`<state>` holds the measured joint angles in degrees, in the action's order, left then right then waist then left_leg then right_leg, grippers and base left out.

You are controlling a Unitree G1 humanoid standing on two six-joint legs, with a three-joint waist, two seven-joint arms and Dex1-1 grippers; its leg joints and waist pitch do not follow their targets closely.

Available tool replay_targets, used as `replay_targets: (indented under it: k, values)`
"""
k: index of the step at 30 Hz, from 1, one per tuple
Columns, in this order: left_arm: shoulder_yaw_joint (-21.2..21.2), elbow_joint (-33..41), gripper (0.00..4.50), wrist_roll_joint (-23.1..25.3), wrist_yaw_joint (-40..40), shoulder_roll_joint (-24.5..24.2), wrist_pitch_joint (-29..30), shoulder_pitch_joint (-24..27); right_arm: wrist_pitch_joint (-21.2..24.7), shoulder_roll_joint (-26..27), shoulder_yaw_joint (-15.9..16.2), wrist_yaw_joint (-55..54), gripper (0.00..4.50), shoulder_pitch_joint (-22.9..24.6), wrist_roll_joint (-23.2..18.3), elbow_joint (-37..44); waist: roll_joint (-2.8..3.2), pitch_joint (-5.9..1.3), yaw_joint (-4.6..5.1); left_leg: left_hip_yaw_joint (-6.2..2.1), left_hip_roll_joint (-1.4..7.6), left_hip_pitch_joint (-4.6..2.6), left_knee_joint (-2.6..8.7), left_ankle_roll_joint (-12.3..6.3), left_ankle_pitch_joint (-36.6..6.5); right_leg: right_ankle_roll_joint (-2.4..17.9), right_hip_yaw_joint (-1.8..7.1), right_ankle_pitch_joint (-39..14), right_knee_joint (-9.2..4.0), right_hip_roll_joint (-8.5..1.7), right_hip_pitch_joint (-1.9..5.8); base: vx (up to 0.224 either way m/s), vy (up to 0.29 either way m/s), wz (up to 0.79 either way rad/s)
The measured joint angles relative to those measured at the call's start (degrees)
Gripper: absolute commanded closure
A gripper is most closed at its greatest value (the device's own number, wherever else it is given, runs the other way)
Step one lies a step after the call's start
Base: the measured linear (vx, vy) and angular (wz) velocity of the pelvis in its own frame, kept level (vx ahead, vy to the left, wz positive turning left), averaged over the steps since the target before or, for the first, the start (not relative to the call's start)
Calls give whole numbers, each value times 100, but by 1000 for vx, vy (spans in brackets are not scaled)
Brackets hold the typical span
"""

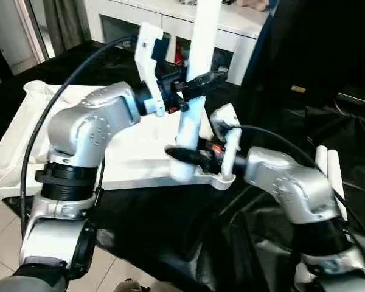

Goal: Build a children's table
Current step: Pick table leg

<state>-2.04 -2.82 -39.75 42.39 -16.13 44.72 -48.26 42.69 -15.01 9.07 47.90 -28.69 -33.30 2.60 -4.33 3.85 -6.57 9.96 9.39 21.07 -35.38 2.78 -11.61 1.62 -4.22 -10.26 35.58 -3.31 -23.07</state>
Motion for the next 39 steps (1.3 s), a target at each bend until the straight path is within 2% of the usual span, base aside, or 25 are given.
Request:
replay_targets:
  k: [2, 6, 7, 17, 18, 25, 27, 31, 32, 39]
  values:
    - [-125, 3, 162, -279, 192, 12, 122, 0, 0, -52, -10, 234, 256, 42, -123, 110, 0, 0, -1, 0, 1, -2, 0, 0, 0, 0, 0, 0, 3, 0, 0, 0, 0, 0]
    - [-215, 4, 162, -518, 442, -24, 207, 0, 0, -126, -62, 530, 256, 114, -299, 164, 1, 1, -1, 0, 0, -3, 0, 1, 2, 2, 0, 1, 4, 0, 0, 0, 0, 0]
    - [-215, 10, 179, -549, 504, -52, 236, 1, 0, -165, -67, 593, 256, 121, -315, 175, 1, 0, -1, 0, 1, -4, 0, 1, 2, 2, 0, 1, 4, 0, 1, 0, 0, 0]
    - [-213, -19, 243, -593, 605, -36, 266, 0, -166, -277, -64, 601, 256, 173, -188, 180, 5, 1, -2, 0, 2, -4, 0, 4, 4, 3, 0, 2, 8, 0, 2, 0, 0, 0]
    - [-213, -19, 260, -604, 605, -36, 266, 0, -189, -280, -64, 601, 256, 183, -183, 183, 5, 2, -2, 0, 2, -5, 0, 4, 4, 3, 0, 2, 9, 0, 2, 0, 0, 0]
    - [-205, -20, 268, -593, 602, -20, 230, 0, -331, -337, -48, 578, 256, 189, -47, 199, 3, 1, -1, 0, 2, -5, 0, 4, 4, 3, 0, 2, 9, 0, 2, 0, 0, 0]
    - [-184, -31, 269, -540, 602, -15, 167, 0, -345, -330, -50, 518, 200, 188, -6, 197, 2, 0, 0, 0, 2, -5, 0, 4, 4, 3, 0, 1, 9, 0, 2, 0, 0, 0]
    - [-195, -204, 270, -414, 416, 5, -16, 0, -346, -206, -74, 237, 179, 186, 40, 163, 0, -1, 4, 0, 2, -5, 0, 6, 5, 2, 0, 1, 9, 0, 2, 0, 0, 0]
    - [-197, -235, 270, -365, 364, 5, -41, 0, -378, -200, -74, 135, 153, 177, 98, 160, 0, -1, 5, 0, 2, -4, 0, 6, 5, 2, 0, 1, 9, 0, 2, 0, 0, 0]
    - [-227, -267, 270, -210, 294, -23, -109, 0, -417, -219, -198, -55, 142, -16, 197, 104, 0, -1, 7, 0, 2, -3, 0, 5, 5, 1, 0, 0, 9, 0, 1, 0, 0, 0]
